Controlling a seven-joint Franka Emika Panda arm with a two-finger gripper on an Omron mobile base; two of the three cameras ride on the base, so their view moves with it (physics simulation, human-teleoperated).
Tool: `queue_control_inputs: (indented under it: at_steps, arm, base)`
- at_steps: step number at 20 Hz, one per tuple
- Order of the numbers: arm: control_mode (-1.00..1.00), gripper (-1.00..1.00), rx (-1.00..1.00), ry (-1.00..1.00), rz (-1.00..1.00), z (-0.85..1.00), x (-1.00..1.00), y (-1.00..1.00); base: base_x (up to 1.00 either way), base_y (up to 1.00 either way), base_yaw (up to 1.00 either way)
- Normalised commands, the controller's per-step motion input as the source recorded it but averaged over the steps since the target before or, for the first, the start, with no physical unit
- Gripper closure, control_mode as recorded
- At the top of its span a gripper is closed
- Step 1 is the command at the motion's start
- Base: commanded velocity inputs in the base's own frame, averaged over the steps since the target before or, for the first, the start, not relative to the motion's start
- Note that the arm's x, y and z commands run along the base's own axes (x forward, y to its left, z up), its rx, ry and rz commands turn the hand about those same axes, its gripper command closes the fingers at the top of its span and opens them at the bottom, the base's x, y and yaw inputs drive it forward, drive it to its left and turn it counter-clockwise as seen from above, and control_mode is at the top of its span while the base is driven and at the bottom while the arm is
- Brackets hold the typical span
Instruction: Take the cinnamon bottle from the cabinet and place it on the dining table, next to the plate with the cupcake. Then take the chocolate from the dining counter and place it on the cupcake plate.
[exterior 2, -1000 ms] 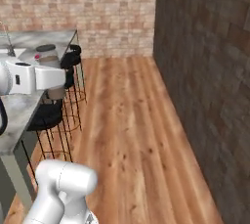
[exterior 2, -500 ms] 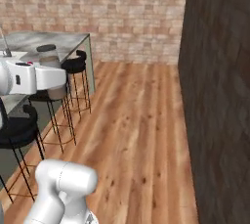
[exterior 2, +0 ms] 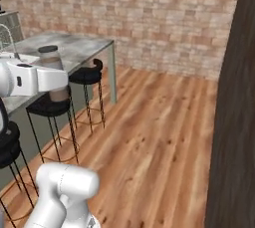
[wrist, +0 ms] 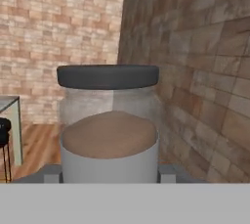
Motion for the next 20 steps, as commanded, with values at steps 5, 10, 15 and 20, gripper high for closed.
queue_control_inputs:
  at_steps: [5, 10, 15, 20]
  arm:
    - [1.00, 1.00, 0.00, 0.00, 0.00, 0.00, 0.00, 0.00]
    - [1.00, 1.00, 0.00, 0.00, 0.00, 0.00, 0.00, 0.00]
    - [1.00, 1.00, 0.00, 0.00, 0.00, 0.00, 0.00, 0.00]
    - [1.00, 1.00, 0.00, 0.00, 0.00, 0.00, 0.00, 0.00]
  base:
    - [0.77, -0.37, 0.49]
    - [0.67, -0.33, 0.52]
    - [0.50, -0.37, 0.54]
    - [0.49, -0.43, 0.54]
